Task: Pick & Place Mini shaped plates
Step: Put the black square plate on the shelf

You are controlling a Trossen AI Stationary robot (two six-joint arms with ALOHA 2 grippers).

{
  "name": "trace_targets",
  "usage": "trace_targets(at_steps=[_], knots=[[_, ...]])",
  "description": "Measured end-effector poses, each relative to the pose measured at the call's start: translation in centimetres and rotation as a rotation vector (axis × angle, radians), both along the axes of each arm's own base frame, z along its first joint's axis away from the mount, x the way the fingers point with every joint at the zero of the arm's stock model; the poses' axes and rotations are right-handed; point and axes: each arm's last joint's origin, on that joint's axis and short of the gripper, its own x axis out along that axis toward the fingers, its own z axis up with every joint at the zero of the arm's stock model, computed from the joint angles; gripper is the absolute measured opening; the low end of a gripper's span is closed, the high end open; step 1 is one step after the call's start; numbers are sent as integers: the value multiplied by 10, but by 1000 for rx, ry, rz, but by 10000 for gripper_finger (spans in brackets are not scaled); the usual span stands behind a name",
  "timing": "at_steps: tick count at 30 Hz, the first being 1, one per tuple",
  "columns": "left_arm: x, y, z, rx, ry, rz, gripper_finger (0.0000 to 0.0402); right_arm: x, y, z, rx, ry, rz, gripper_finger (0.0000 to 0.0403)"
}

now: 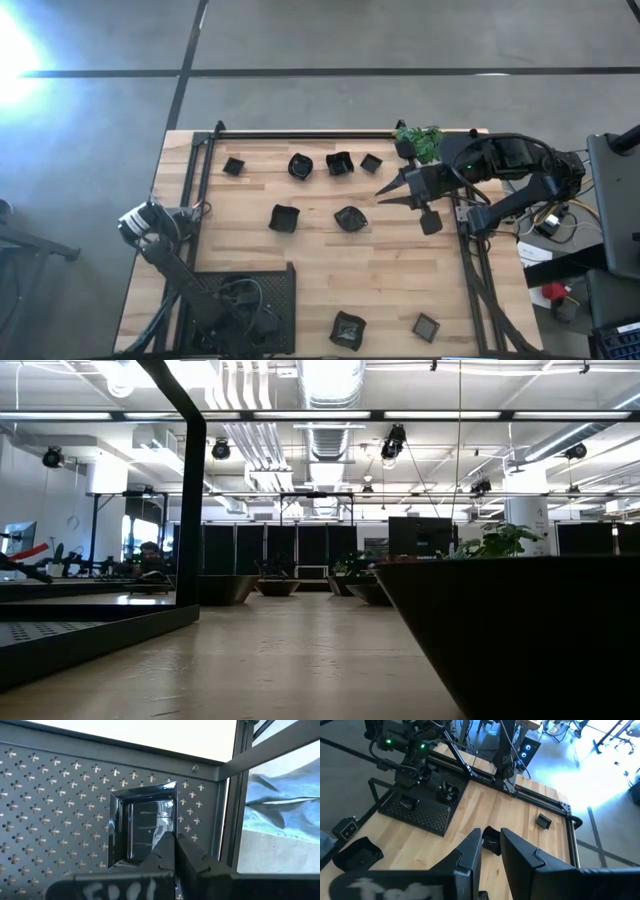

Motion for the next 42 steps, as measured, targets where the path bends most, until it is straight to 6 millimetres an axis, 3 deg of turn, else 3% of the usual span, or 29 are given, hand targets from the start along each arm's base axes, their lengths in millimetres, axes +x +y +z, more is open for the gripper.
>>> trace_targets(at_steps=[27, 42], knots=[[-1, -1, -4, -35, -1, 15, 1, 0, 0, -1, -5, 7, 1, 68], [-1, -1, -4, -47, 17, -4, 44, 0, 0, -1, -12, 6, 5, 68]])
